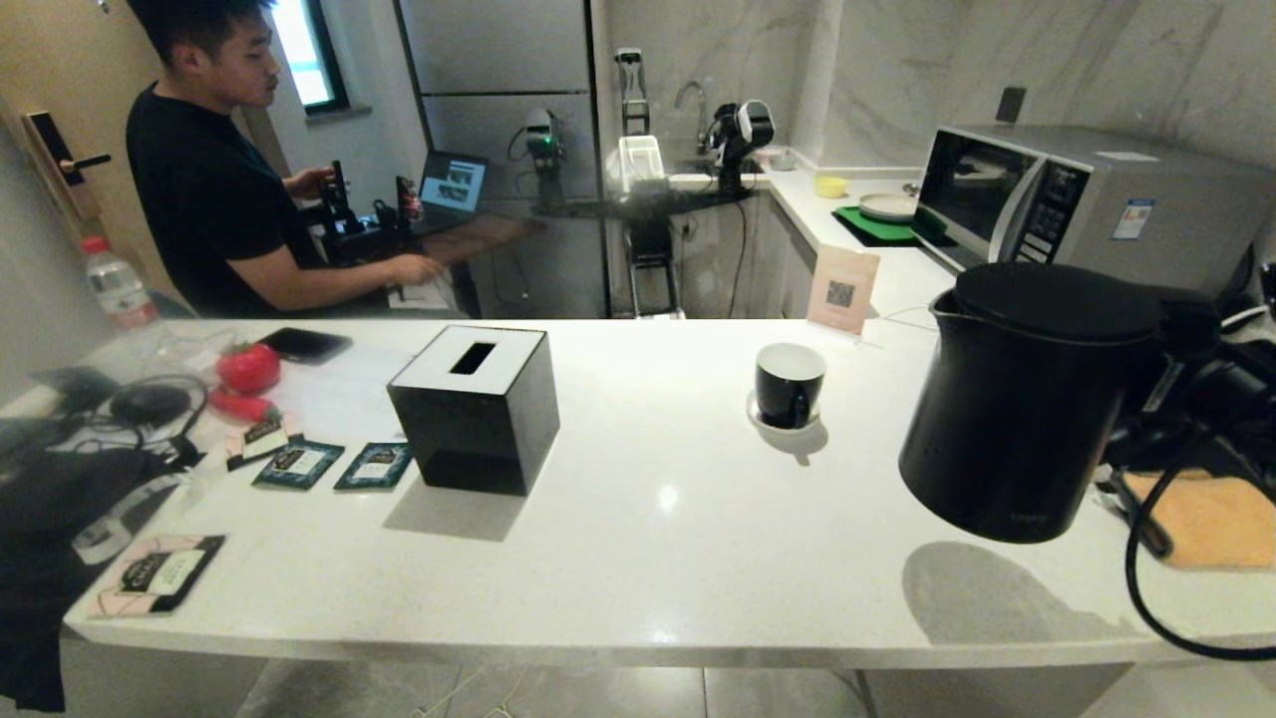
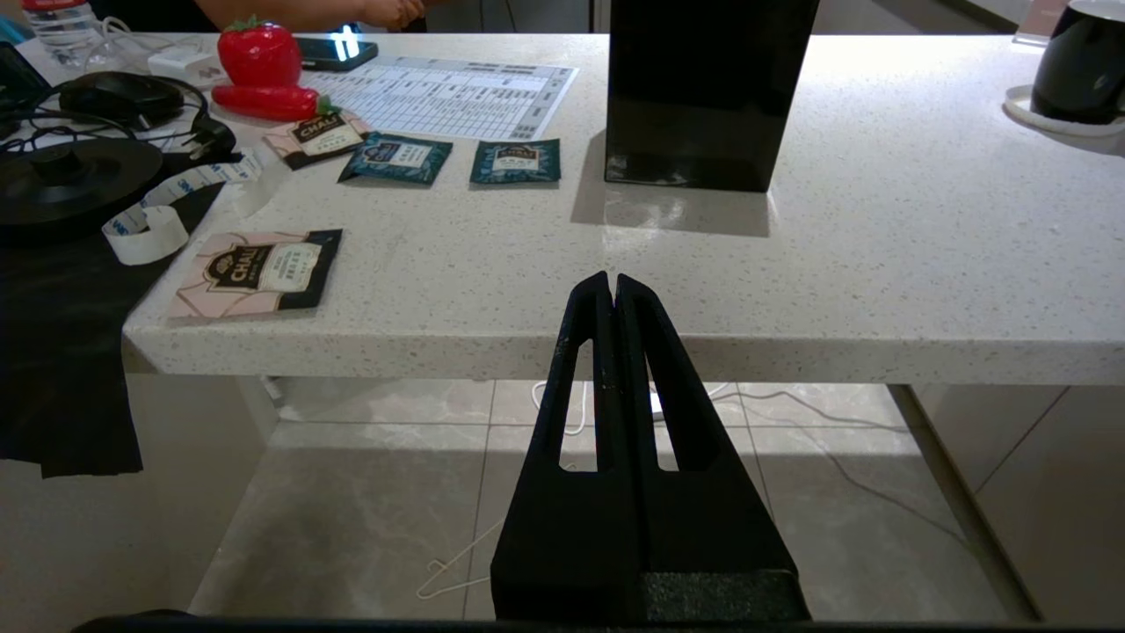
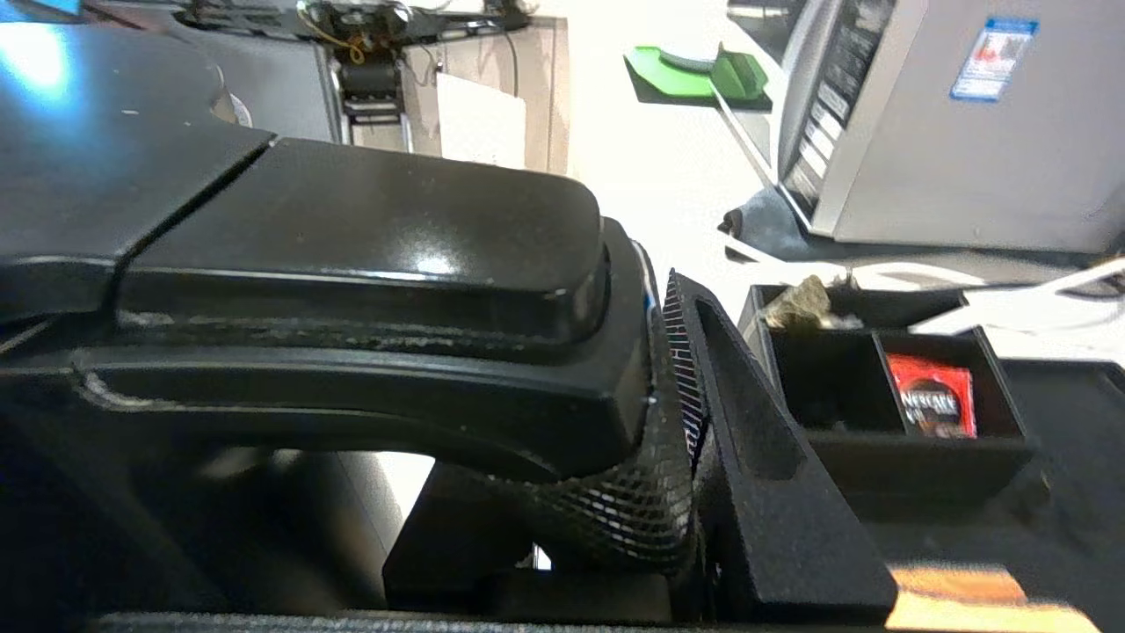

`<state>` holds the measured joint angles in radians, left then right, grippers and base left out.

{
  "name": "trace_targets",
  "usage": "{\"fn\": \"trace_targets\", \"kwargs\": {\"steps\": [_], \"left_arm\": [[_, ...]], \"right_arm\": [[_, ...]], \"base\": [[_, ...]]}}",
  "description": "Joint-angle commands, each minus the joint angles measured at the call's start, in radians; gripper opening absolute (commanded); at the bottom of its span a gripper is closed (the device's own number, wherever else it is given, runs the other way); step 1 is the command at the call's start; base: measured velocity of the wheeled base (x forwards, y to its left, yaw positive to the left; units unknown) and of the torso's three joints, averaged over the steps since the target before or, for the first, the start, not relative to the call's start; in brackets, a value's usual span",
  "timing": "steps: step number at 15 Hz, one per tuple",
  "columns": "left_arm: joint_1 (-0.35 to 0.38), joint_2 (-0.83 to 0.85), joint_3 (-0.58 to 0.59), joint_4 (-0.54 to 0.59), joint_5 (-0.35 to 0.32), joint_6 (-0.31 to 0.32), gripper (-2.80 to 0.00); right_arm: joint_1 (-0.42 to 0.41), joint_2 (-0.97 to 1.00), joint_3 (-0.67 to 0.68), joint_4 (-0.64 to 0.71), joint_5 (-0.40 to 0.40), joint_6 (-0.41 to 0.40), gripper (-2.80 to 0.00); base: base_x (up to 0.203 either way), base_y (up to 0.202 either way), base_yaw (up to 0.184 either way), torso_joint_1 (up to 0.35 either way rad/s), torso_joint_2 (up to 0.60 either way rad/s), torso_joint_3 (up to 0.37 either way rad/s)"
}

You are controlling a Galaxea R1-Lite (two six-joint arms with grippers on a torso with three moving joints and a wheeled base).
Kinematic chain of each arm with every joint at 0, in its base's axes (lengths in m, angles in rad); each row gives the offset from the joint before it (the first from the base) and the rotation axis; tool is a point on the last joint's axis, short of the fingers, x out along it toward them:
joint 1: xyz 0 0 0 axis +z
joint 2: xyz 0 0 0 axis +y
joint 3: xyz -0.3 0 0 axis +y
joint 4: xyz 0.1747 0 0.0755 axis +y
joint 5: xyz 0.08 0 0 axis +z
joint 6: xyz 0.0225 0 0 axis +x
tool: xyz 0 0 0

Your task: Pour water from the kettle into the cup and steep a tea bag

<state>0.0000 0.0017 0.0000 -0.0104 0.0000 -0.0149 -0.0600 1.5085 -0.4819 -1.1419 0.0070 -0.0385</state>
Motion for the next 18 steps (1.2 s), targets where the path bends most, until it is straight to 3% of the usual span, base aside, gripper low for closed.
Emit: {"fn": "trace_targets", "kwargs": {"steps": [1, 5, 14, 18], "left_arm": [[0.000, 0.001, 0.000, 0.000, 0.000, 0.000, -2.80], [0.000, 0.000, 0.000, 0.000, 0.000, 0.000, -2.80], [0.000, 0.000, 0.000, 0.000, 0.000, 0.000, -2.80], [0.000, 0.001, 0.000, 0.000, 0.000, 0.000, -2.80]], "right_arm": [[0.000, 0.015, -0.037, 0.017, -0.006, -0.001, -2.80], [0.001, 0.086, -0.132, 0.064, -0.041, 0.002, -2.80], [0.000, 0.290, -0.361, 0.075, -0.049, 0.006, -2.80], [-0.011, 0.341, -0.456, 0.140, -0.051, 0.006, -2.80]], "base": [[0.000, 0.000, 0.000, 0.000, 0.00, 0.000], [0.000, 0.000, 0.000, 0.000, 0.00, 0.000], [0.000, 0.000, 0.000, 0.000, 0.00, 0.000], [0.000, 0.000, 0.000, 0.000, 0.00, 0.000]]}}
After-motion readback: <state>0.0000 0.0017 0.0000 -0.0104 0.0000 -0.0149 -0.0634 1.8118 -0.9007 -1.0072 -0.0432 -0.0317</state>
